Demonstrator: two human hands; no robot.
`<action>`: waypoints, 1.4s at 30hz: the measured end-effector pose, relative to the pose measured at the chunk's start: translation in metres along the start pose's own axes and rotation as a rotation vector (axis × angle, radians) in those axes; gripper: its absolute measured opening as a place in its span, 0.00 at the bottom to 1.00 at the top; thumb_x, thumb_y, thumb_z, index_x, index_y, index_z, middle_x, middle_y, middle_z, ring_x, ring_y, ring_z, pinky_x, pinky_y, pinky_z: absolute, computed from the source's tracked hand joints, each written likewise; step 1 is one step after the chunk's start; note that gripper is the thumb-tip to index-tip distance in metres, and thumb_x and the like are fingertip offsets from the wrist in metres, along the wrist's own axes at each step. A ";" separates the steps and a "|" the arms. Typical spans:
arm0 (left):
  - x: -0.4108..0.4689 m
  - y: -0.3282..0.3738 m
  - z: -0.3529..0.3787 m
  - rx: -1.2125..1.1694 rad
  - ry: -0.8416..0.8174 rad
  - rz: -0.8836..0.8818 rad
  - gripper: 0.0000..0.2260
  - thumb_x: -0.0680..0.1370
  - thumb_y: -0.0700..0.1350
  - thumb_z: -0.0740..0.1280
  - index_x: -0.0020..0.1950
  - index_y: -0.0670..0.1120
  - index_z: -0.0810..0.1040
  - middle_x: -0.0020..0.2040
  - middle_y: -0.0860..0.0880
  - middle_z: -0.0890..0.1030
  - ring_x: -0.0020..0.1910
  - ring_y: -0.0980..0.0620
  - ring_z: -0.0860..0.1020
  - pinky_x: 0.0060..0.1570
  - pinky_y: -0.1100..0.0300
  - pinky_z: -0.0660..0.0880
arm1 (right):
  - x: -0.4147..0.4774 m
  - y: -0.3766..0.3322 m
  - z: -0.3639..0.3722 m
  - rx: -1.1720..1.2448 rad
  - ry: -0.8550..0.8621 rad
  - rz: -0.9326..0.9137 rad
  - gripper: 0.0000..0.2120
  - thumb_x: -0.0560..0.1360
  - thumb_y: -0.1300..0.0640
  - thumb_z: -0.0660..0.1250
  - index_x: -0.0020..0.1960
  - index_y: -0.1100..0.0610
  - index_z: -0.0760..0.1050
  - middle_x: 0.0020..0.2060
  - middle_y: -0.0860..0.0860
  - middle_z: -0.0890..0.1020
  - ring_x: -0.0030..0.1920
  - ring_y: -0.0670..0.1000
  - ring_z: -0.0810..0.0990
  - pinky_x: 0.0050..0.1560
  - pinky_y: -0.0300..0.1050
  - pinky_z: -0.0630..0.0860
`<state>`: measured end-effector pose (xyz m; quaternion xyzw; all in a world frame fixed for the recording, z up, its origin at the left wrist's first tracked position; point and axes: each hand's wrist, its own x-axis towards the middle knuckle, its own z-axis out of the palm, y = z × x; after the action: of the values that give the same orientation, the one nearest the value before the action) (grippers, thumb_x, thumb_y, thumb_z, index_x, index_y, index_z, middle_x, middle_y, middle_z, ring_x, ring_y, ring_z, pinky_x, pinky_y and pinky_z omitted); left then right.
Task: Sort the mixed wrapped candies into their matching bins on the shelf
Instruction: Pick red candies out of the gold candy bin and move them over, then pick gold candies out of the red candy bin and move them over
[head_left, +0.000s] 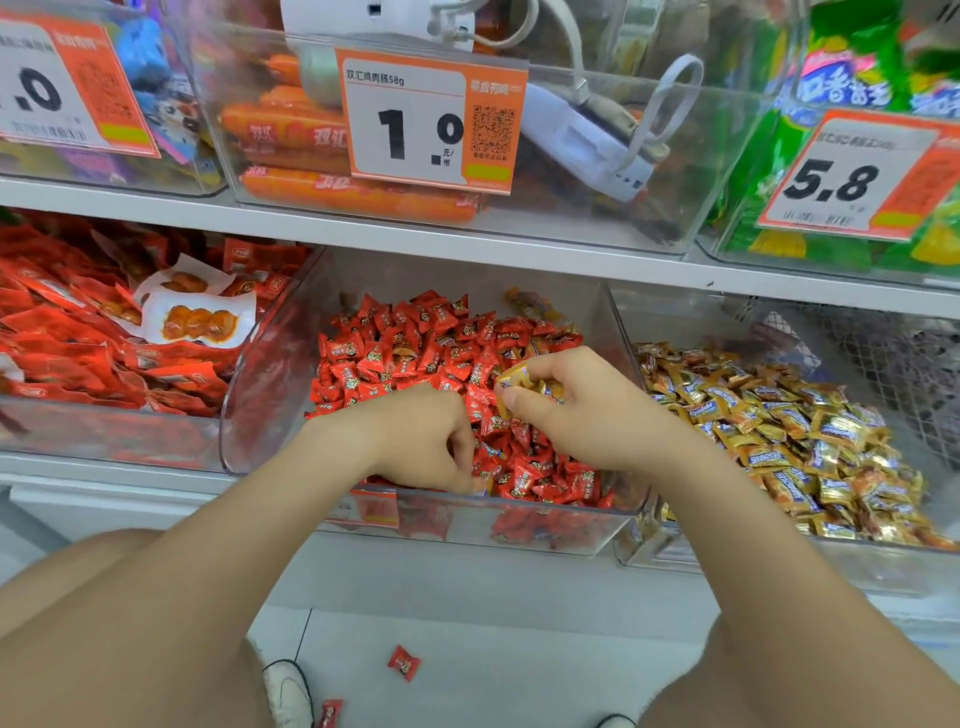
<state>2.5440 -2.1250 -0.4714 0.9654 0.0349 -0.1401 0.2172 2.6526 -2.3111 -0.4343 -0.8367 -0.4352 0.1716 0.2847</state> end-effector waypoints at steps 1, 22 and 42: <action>-0.002 0.000 -0.003 -0.036 0.062 0.002 0.05 0.76 0.52 0.75 0.41 0.53 0.88 0.36 0.61 0.84 0.36 0.62 0.80 0.40 0.64 0.76 | -0.001 -0.002 0.000 0.081 -0.019 0.043 0.14 0.85 0.47 0.65 0.46 0.55 0.80 0.25 0.44 0.69 0.26 0.46 0.67 0.32 0.40 0.69; -0.018 0.141 0.017 -0.751 0.359 0.134 0.09 0.83 0.54 0.69 0.49 0.50 0.83 0.34 0.50 0.80 0.31 0.53 0.72 0.34 0.57 0.69 | -0.064 0.118 -0.073 -0.452 0.397 0.494 0.24 0.82 0.38 0.61 0.68 0.55 0.72 0.62 0.63 0.74 0.64 0.66 0.73 0.63 0.60 0.70; 0.093 0.220 0.034 0.406 0.425 0.173 0.19 0.84 0.56 0.58 0.71 0.51 0.73 0.69 0.47 0.73 0.72 0.40 0.68 0.72 0.40 0.64 | -0.120 0.124 -0.104 -0.002 0.636 0.202 0.10 0.78 0.58 0.68 0.53 0.49 0.86 0.39 0.41 0.85 0.42 0.38 0.81 0.44 0.27 0.73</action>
<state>2.6528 -2.3381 -0.4376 0.9961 -0.0316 0.0799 0.0187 2.7189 -2.5016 -0.4266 -0.8876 -0.2397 -0.0713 0.3869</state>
